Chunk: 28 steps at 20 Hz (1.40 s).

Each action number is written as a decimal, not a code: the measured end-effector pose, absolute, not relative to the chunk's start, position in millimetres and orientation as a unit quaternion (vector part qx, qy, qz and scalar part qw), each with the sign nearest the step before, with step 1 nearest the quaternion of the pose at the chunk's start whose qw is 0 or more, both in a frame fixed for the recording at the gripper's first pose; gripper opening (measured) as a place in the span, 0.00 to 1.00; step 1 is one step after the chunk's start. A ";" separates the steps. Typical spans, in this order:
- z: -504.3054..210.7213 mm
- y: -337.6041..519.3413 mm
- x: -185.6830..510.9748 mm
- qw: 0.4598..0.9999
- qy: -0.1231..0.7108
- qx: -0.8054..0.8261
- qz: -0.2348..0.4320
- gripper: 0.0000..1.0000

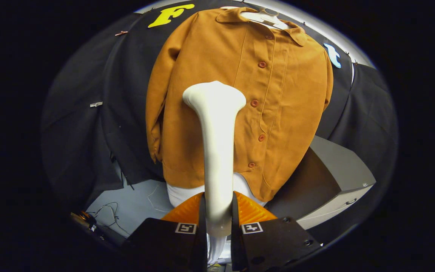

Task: Iron the clothes twice with a garment steamer, once on the left side and once on the right side.

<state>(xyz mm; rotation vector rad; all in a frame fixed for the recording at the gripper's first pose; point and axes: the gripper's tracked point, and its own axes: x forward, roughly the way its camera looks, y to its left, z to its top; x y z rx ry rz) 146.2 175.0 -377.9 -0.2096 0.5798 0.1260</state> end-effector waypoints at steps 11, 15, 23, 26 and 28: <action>-286.2 131.6 110.9 0.972 0.222 -0.058 0.048 0.28; -230.3 117.4 104.7 0.982 0.177 -0.050 0.043 0.28; -140.1 91.6 84.2 0.993 0.105 -0.037 0.026 0.28; -118.0 83.4 74.8 0.995 0.090 -0.036 0.022 0.28; -105.5 77.3 68.6 0.996 0.082 -0.032 0.016 0.28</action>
